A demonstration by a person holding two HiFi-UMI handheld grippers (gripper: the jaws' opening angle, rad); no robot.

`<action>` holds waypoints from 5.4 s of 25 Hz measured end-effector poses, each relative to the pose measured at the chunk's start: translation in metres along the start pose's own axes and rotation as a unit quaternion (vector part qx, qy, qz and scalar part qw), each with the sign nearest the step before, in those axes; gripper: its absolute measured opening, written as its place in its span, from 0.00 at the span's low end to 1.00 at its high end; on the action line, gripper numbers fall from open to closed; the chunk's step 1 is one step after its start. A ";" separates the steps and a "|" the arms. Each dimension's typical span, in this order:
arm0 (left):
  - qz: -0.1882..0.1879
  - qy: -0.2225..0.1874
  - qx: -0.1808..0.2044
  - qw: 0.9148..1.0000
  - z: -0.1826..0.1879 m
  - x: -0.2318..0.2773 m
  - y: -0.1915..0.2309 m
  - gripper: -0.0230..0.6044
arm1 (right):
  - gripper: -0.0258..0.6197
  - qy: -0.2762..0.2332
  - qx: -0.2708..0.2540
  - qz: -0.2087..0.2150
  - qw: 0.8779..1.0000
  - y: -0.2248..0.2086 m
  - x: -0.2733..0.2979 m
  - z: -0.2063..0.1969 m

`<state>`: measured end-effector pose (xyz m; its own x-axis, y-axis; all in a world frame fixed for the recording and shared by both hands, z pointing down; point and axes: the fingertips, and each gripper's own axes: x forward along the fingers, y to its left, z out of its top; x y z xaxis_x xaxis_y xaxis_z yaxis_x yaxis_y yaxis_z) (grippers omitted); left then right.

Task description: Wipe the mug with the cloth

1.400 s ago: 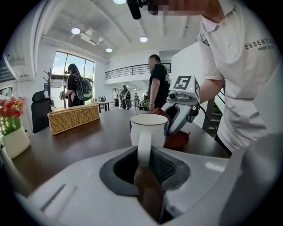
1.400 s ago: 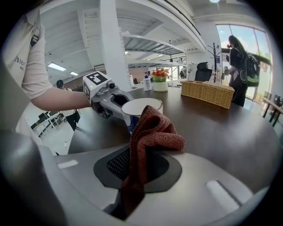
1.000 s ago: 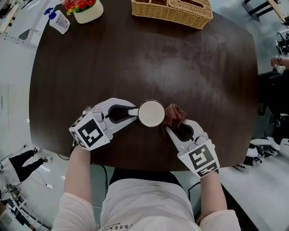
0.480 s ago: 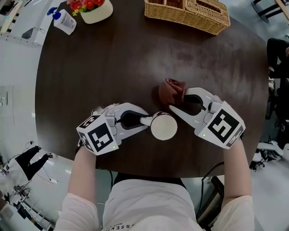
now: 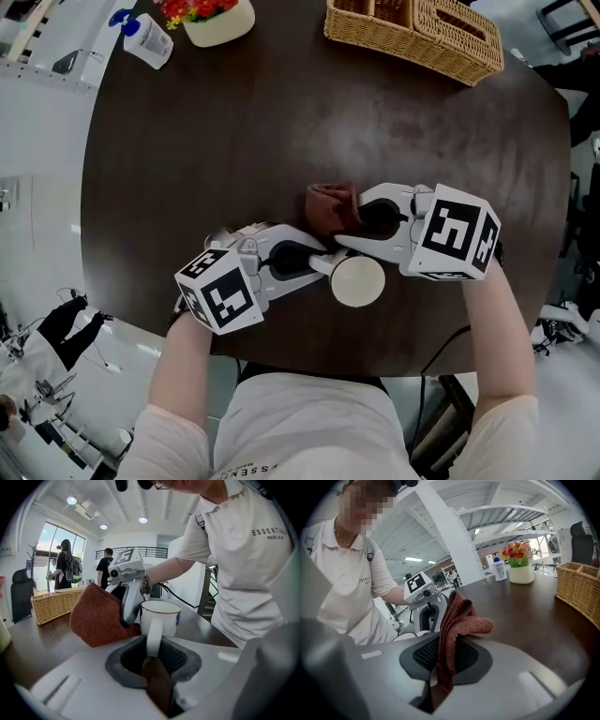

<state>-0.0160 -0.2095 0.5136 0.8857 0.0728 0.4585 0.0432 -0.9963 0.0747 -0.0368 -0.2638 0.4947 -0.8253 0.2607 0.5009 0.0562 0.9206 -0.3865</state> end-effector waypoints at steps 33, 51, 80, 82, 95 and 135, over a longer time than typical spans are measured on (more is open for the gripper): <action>0.134 -0.040 -0.061 0.988 0.000 -0.010 -0.007 0.16 | 0.17 -0.005 0.052 -0.131 0.990 0.081 -0.042 -0.091; 0.201 -0.152 -0.134 0.958 0.031 -0.028 -0.027 0.15 | 0.17 -0.004 0.078 -0.264 0.961 0.092 -0.062 -0.112; 0.261 -0.268 -0.125 0.919 0.097 -0.063 0.027 0.14 | 0.17 -0.159 0.161 -0.230 0.947 0.077 -0.025 -0.056; 0.263 -0.264 -0.123 0.920 0.096 -0.063 0.027 0.14 | 0.17 -0.147 0.147 -0.197 0.958 0.090 -0.019 -0.057; 0.262 -0.235 -0.107 0.930 0.091 -0.061 0.025 0.14 | 0.17 -0.078 0.116 -0.352 0.925 0.070 -0.074 -0.072; 0.217 -0.060 -0.098 0.969 -0.011 -0.028 0.005 0.17 | 0.17 -0.158 0.149 -0.431 0.876 0.041 -0.090 -0.061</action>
<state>-0.0458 -0.2155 0.5108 0.8490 -0.3681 0.3790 -0.4232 -0.9032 0.0708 0.0736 -0.2314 0.4811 -0.6054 -0.6303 0.4860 -0.7748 0.6064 -0.1788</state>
